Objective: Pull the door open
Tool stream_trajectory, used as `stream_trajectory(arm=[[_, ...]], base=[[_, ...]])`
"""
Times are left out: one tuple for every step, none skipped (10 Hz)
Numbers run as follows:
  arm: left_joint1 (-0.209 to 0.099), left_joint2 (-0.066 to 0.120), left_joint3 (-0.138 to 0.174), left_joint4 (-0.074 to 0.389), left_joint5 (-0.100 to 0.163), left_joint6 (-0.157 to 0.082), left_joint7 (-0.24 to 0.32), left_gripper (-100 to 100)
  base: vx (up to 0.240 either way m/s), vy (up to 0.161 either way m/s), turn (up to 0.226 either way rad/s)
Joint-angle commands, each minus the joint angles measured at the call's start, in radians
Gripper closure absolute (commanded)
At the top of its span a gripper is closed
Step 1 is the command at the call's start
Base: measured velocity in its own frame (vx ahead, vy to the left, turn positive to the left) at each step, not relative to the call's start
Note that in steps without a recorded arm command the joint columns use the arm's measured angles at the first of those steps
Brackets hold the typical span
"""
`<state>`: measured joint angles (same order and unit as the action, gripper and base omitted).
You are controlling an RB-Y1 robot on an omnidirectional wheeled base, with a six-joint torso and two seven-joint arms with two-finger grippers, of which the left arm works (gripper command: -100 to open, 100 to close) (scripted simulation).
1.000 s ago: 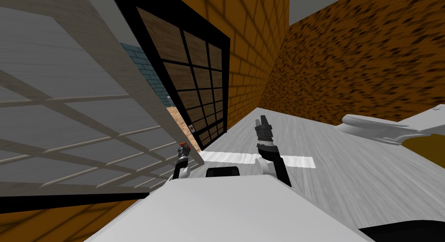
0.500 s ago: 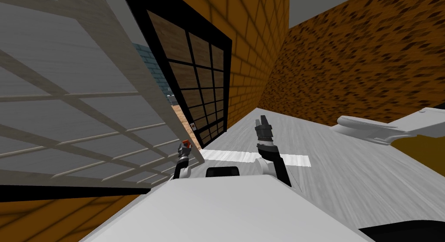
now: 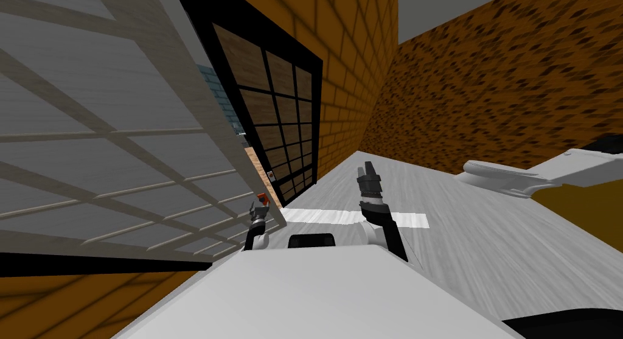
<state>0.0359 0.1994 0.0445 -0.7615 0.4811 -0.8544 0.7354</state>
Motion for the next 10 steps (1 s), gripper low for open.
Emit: stream_trajectory(arm=[[0.003, -0.002, -0.011, -0.007, 0.019, 0.0, 0.049, -100], [0.005, -0.003, -0.02, -0.013, 0.036, 0.0, 0.076, -100], [0.005, -0.003, -0.02, -0.013, 0.036, 0.0, 0.089, -100], [0.007, -0.005, -0.03, -0.018, 0.053, -0.001, 0.126, -100], [0.007, -0.005, -0.03, -0.018, 0.053, -0.001, 0.13, -100], [0.01, -0.007, -0.04, -0.024, 0.07, -0.001, 0.171, -100], [0.012, -0.008, -0.049, -0.029, 0.087, -0.002, 0.196, -100], [0.012, -0.008, -0.049, -0.029, 0.087, -0.002, 0.212, -100], [0.014, -0.01, -0.059, -0.034, 0.103, -0.002, 0.247, -100], [0.016, -0.012, -0.068, -0.04, 0.119, -0.002, 0.274, -100]], base=[[-0.034, 0.004, -0.025], [-0.048, 0.005, -0.048], [-0.04, 0.006, -0.013], [-0.04, 0.009, -0.023], [-0.029, 0.007, -0.014], [-0.039, 0.002, -0.023], [-0.062, 0.003, -0.035], [-0.045, 0.006, -0.021], [-0.037, 0.009, -0.034], [-0.052, 0.014, -0.039]])
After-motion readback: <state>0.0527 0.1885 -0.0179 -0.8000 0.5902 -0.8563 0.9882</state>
